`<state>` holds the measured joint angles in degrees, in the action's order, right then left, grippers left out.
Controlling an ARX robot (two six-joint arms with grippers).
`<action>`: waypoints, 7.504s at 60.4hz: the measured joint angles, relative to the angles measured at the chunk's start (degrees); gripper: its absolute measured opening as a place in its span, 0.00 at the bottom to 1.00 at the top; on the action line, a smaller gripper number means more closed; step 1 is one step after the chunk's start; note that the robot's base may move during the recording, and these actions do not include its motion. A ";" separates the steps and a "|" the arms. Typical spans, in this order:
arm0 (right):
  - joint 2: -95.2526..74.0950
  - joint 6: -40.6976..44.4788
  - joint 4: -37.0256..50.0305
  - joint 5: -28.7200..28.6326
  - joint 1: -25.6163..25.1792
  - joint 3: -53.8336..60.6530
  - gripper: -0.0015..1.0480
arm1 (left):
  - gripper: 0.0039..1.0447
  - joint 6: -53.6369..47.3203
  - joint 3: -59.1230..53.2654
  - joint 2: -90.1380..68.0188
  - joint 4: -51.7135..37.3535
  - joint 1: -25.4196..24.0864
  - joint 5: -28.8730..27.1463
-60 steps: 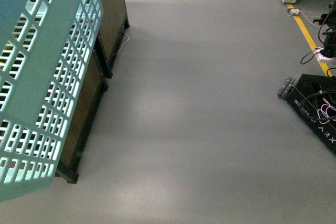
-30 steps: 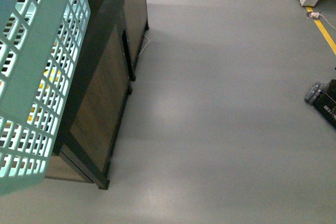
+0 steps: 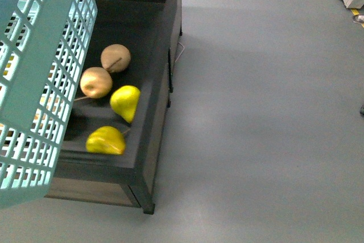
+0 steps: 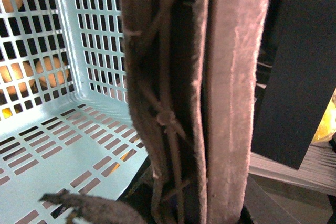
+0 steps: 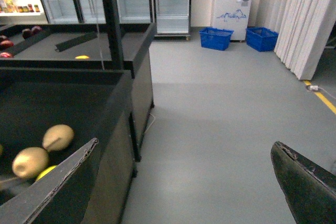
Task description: Pick mango and avocado into basket
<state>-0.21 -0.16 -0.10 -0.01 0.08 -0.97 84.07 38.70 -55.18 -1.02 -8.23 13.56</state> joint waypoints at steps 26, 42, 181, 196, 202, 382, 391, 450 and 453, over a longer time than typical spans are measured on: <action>-0.04 0.00 -0.02 0.17 0.00 0.00 0.92 | 0.17 0.02 0.04 0.00 0.00 -0.02 0.07; -0.04 0.02 0.00 -0.02 0.00 0.00 0.92 | 0.17 -0.02 0.02 0.00 0.00 -0.02 0.04; 0.02 0.02 0.00 -0.44 -0.09 0.00 0.92 | 0.17 -0.59 0.09 -0.07 0.00 -0.55 -1.38; 0.02 0.02 0.00 -0.17 -0.09 0.00 0.92 | 0.17 -13.35 3.93 -4.57 4.15 1.44 5.29; 0.02 0.02 0.00 -0.20 -0.09 0.00 0.92 | 0.17 -20.55 7.91 -10.10 2.14 4.94 5.40; -134.42 -49.35 5.70 -3.08 -26.27 -63.01 0.92 | 0.17 -25.81 26.73 -28.63 6.67 36.20 6.84; -136.96 -50.05 3.98 -2.49 -25.66 -67.28 0.92 | 0.17 -25.81 26.73 -28.63 6.67 36.20 6.82; -147.12 -48.85 -2.27 3.48 -24.11 -81.29 0.80 | 0.17 -25.81 26.73 -28.63 6.67 36.20 6.82; -147.18 -48.72 -2.14 3.43 -24.09 -81.13 0.74 | 0.17 -25.81 26.73 -28.63 6.67 36.20 6.80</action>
<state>-147.39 -48.88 -2.24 3.42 -24.01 -82.11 58.26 65.43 -83.81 5.65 27.97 20.36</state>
